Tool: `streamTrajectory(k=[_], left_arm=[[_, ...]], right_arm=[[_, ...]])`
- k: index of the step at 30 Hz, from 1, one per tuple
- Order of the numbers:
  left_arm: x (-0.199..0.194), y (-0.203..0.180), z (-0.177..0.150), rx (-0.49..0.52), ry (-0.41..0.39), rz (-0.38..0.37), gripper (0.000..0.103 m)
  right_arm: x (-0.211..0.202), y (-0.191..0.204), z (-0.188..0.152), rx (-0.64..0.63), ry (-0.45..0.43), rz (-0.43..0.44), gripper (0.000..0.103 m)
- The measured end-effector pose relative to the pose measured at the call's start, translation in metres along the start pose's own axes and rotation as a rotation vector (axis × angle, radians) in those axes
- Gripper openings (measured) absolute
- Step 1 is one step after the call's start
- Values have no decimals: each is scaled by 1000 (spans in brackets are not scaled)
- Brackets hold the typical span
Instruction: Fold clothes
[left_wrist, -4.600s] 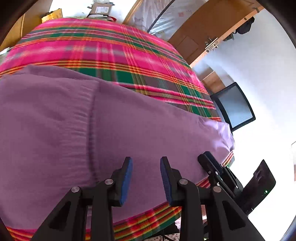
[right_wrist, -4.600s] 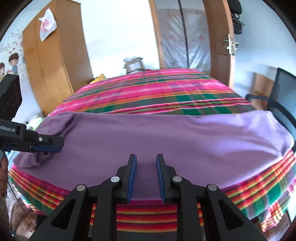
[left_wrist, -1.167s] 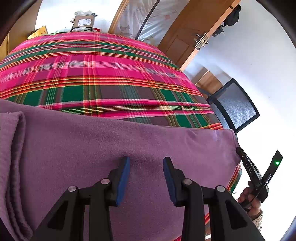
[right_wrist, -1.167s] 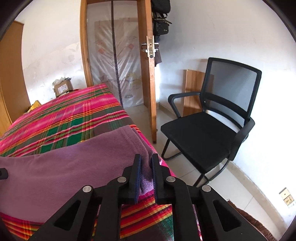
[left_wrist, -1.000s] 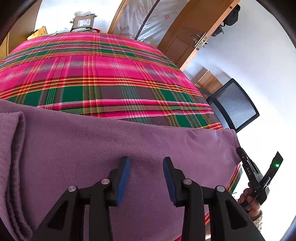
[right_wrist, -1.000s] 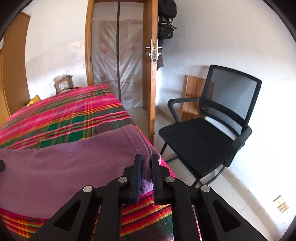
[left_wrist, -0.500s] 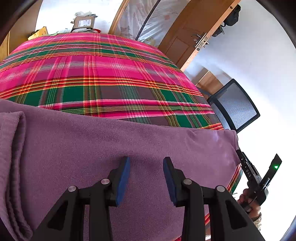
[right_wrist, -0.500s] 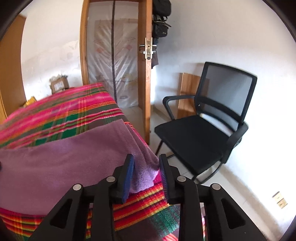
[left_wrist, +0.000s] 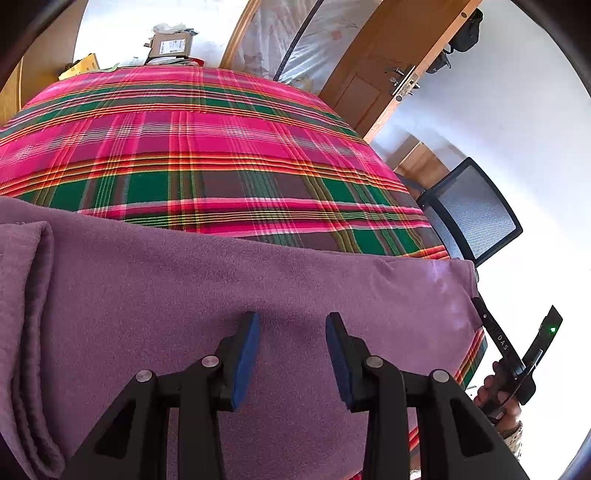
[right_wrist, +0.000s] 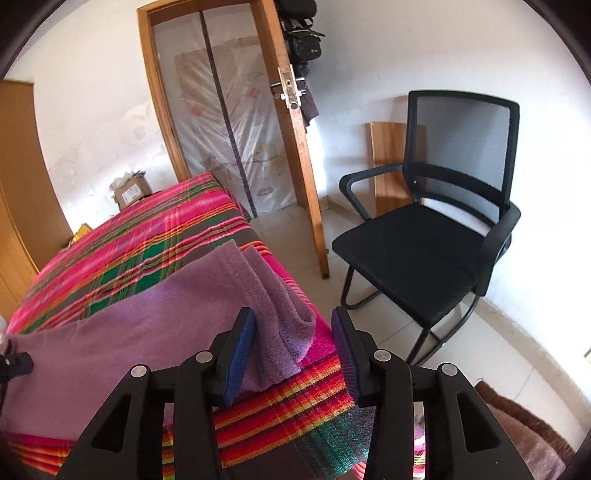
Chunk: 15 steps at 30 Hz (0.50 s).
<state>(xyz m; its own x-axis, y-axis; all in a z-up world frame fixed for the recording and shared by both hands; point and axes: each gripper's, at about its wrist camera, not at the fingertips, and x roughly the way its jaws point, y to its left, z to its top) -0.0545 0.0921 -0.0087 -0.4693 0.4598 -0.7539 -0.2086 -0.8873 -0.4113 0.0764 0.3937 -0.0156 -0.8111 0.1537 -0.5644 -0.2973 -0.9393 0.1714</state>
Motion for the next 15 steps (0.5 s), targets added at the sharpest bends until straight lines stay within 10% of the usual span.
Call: streamTrajectory(k=[8, 15], left_arm=[[1, 0, 0, -4, -2, 2, 38], [1, 1, 0, -3, -4, -4, 38]], right_arm=[[-1, 26, -7, -177, -45, -132, 42], [-1, 30, -9, -174, -47, -113, 19]])
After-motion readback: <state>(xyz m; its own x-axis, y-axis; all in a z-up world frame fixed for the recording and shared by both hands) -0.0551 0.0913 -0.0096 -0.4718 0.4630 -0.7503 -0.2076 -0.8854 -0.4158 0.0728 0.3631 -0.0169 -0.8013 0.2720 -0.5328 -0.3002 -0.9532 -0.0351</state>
